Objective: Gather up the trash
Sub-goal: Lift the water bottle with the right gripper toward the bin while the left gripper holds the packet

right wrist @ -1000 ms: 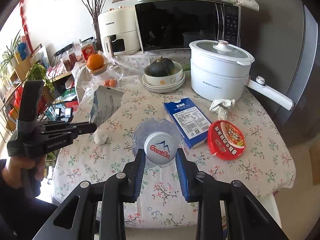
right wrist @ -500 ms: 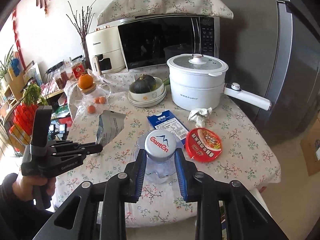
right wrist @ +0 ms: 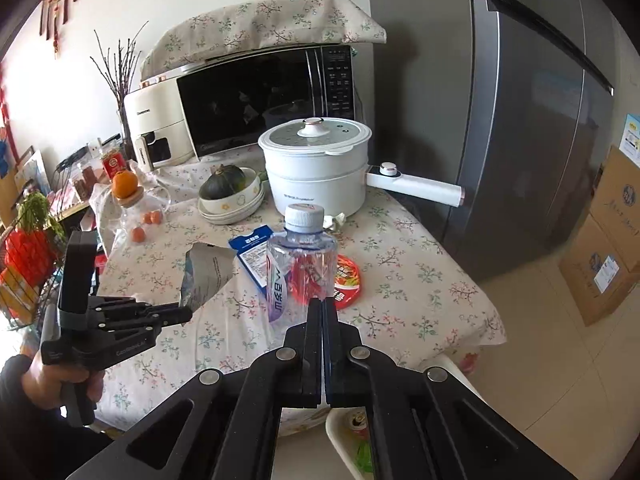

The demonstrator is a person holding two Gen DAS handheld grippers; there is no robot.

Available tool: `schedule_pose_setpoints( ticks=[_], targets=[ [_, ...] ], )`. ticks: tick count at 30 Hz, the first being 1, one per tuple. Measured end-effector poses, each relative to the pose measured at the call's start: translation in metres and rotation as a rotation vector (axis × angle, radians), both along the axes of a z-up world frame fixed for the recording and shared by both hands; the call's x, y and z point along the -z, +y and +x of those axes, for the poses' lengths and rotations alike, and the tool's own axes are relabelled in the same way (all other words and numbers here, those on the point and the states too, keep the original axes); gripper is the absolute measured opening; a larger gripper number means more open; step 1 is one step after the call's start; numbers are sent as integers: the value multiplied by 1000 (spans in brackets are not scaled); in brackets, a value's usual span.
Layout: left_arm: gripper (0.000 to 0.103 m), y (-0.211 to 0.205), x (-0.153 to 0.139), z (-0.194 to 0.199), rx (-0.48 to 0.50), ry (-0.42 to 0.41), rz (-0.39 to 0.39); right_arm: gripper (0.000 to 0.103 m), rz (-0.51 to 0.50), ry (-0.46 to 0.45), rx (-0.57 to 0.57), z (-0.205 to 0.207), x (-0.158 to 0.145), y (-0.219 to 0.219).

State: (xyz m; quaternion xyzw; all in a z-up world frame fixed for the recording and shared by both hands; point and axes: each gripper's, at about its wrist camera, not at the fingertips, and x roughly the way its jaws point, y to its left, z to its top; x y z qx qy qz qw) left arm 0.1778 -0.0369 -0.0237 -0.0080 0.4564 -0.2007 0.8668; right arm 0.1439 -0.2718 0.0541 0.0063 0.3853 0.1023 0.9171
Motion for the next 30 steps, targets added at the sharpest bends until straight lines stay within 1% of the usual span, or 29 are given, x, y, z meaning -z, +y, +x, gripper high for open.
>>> schedule_pose_setpoints(
  ticks=[3,5,6,7,8,9,10,14,16,18,19,21,26,30],
  targets=[
    [6,-16,7,2,23,17,4,3,35,95,55,13,29,-22],
    [6,-22,9,3,30,19,10,6,48,127,89,17,38,-34],
    [6,-24,10,3,32,20,12,17,59,142,100,19,41,-37],
    [6,-25,11,4,31,22,13,34,73,148,110,21,43,-40],
    [6,-25,12,5,29,23,15,46,84,148,123,24,46,-41],
    [6,-24,13,6,24,25,16,64,95,149,134,28,49,-41],
    [6,-24,13,7,17,28,17,68,106,159,137,33,54,-40],
    [6,-16,17,14,-13,42,16,68,181,204,155,60,69,-35],
    [6,-13,19,16,-22,46,18,69,201,207,175,71,71,-34],
    [6,-9,20,18,-29,51,20,73,210,207,180,81,75,-31],
    [6,-7,20,20,-34,54,19,75,201,209,181,88,78,-28],
    [6,-2,21,21,-45,58,16,75,157,226,175,100,89,-21],
    [6,4,21,23,-60,66,9,75,11,290,164,121,123,-1],
    [6,5,21,23,-58,68,14,75,-43,314,140,126,142,8]
  ],
)
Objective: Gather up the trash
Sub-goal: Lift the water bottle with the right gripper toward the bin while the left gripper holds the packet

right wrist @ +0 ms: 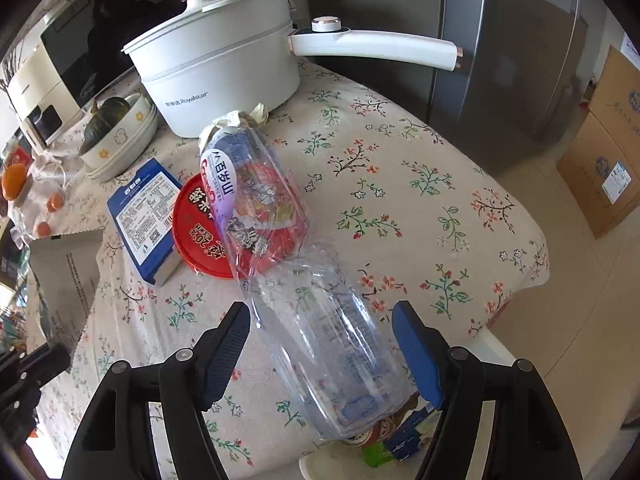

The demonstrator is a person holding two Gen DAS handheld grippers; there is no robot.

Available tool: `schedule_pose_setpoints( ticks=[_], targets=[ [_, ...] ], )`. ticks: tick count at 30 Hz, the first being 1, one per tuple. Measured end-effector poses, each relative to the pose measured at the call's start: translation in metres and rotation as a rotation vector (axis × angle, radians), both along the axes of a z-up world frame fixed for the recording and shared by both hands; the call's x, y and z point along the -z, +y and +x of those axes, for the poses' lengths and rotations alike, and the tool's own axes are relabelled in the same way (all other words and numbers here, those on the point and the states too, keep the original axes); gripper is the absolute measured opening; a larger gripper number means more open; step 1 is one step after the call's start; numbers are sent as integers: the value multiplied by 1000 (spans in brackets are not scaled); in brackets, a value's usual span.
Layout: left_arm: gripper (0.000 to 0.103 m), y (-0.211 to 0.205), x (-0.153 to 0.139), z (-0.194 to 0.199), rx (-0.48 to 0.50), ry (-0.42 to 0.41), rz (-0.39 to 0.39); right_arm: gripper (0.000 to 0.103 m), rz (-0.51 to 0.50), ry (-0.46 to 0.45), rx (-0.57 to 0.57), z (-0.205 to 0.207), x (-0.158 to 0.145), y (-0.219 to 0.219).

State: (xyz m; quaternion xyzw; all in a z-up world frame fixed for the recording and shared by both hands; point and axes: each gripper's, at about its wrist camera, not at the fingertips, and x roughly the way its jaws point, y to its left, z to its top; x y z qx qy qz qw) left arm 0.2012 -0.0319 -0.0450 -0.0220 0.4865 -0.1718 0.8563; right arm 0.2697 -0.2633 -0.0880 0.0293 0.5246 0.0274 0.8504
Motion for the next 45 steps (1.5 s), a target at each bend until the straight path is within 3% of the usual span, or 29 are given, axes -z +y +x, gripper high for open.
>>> schedule_pose_setpoints(
  ticks=[9,14,17,27,34,39,45],
  targets=[
    [6,0,0,-4,6,-1,10,67,-144,-20,-168,-15,5,32],
    [6,0,1,-7,9,1,19,64,-185,-10,-200,-21,6,38],
    [6,1,0,-8,11,0,16,60,-164,-21,-198,-24,-1,39],
    [6,-6,-3,-11,37,-9,5,59,-37,-63,-106,-37,-38,8],
    [6,-13,2,-12,53,2,13,62,-98,99,-127,-39,4,16],
    [6,-12,3,-12,51,4,14,63,-93,158,-119,-33,19,19],
    [6,-12,-1,-12,53,-2,3,60,-85,90,-101,-34,-2,19]
  ],
)
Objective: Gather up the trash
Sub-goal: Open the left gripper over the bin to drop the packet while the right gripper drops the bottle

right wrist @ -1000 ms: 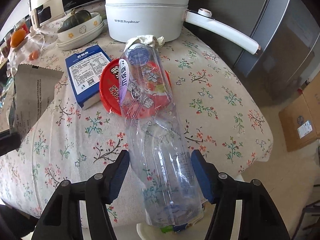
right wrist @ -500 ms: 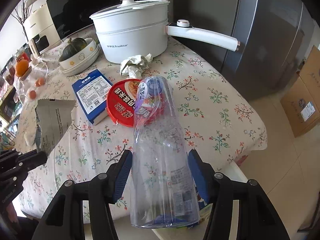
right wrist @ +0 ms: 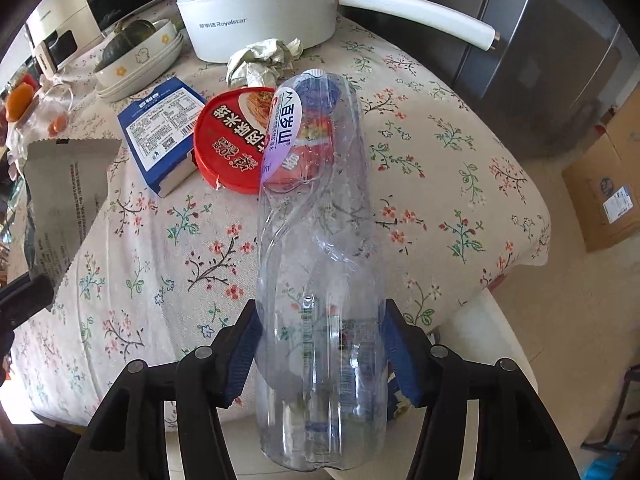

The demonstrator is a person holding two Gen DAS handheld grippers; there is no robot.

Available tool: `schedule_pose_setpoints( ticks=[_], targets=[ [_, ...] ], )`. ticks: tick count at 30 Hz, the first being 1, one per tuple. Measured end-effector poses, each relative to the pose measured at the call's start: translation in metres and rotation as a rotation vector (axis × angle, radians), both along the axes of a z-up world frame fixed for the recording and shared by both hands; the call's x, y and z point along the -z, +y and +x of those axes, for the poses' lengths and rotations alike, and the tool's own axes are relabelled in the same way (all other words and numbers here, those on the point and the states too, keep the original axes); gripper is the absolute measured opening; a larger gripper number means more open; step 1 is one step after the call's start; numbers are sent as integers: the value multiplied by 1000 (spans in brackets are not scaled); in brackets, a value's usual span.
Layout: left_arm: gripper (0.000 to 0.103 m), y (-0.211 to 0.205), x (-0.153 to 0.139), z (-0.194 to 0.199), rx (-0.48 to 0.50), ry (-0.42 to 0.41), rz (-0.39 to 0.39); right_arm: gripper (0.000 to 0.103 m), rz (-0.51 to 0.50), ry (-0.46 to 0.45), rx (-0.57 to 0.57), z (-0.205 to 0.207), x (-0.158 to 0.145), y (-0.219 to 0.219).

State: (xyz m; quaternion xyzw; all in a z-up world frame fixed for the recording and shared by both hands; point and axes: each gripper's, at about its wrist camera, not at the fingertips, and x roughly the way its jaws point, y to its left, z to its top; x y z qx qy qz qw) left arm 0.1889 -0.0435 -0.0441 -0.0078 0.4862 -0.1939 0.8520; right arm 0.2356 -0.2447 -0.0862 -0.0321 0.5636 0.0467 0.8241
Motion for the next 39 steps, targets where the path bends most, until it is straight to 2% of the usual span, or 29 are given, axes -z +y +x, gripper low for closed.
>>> schedule_pose_setpoints(
  ticks=[6,12,21,24,31,32,34,35,36,39],
  targets=[
    [6,-10,-5,-6,32,-4,-27,60,13,-50,37,-21,-29,-24],
    [6,-41,-4,-18,107,-5,-50,60,2,-59,70,-56,-46,-60],
    [6,-124,16,-44,303,27,-65,60,-26,-10,136,-107,-37,-113],
    [6,-153,26,-51,365,38,-48,60,-30,20,156,-119,-29,-127],
    [6,-192,57,-52,439,57,-3,61,-47,75,177,-130,-12,-144],
    [8,-194,61,-51,442,59,3,61,-52,82,179,-130,-9,-146],
    [27,-194,66,-48,434,74,27,61,-56,97,182,-132,-5,-148],
    [46,-191,67,-46,417,72,38,61,-57,105,181,-132,-3,-149],
    [58,-188,65,-45,402,63,41,61,-59,113,179,-132,-1,-149],
    [60,-176,57,-42,367,48,47,61,-59,142,163,-131,5,-146]
  ],
)
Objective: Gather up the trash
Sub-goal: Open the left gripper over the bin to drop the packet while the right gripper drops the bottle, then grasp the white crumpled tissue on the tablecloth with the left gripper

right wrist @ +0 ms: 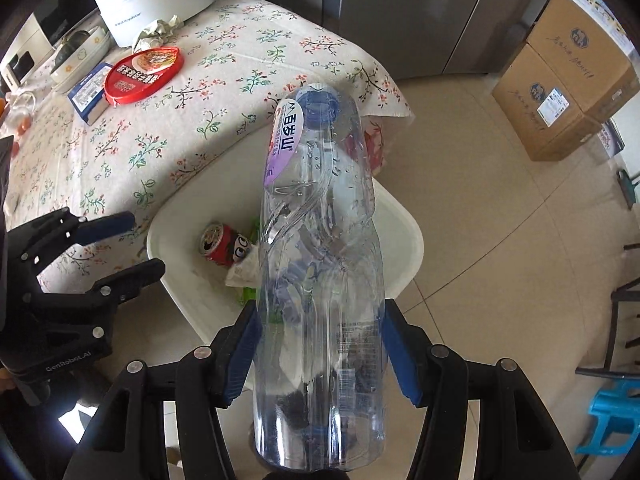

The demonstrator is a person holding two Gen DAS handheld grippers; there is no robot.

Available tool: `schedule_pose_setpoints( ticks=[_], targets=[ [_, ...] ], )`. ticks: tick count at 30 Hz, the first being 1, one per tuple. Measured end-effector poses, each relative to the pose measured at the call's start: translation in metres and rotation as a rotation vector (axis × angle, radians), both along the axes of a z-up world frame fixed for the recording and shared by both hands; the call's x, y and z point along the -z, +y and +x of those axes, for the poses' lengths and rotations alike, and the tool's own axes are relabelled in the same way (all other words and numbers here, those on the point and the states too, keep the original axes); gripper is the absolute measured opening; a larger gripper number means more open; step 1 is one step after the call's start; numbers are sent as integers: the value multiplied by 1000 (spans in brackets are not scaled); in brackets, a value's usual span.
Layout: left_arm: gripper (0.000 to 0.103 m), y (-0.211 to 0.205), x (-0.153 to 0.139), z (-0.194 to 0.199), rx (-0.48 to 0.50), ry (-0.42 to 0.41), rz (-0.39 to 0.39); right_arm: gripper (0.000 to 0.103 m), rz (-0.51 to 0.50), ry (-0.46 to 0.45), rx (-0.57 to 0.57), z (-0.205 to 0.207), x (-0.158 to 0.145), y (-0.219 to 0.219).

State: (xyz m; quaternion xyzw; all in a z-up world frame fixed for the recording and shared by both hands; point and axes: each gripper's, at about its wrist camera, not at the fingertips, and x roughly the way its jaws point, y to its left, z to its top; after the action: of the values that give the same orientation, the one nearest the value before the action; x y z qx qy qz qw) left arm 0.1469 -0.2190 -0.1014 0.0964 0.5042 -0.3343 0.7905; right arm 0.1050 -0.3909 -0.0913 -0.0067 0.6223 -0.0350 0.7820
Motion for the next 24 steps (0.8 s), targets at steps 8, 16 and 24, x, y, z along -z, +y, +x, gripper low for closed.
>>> schedule_pose_setpoints(
  ticks=[8,16,24],
  targets=[
    [71,51,-20,7,-107,-41,-14,61,-25,71,-33,8,20,11],
    [84,107,-40,11,-206,-81,20,73,-20,31,-13,23,15,14],
    [85,181,-53,16,-344,-78,49,75,1,-19,-43,34,-4,37]
  ],
)
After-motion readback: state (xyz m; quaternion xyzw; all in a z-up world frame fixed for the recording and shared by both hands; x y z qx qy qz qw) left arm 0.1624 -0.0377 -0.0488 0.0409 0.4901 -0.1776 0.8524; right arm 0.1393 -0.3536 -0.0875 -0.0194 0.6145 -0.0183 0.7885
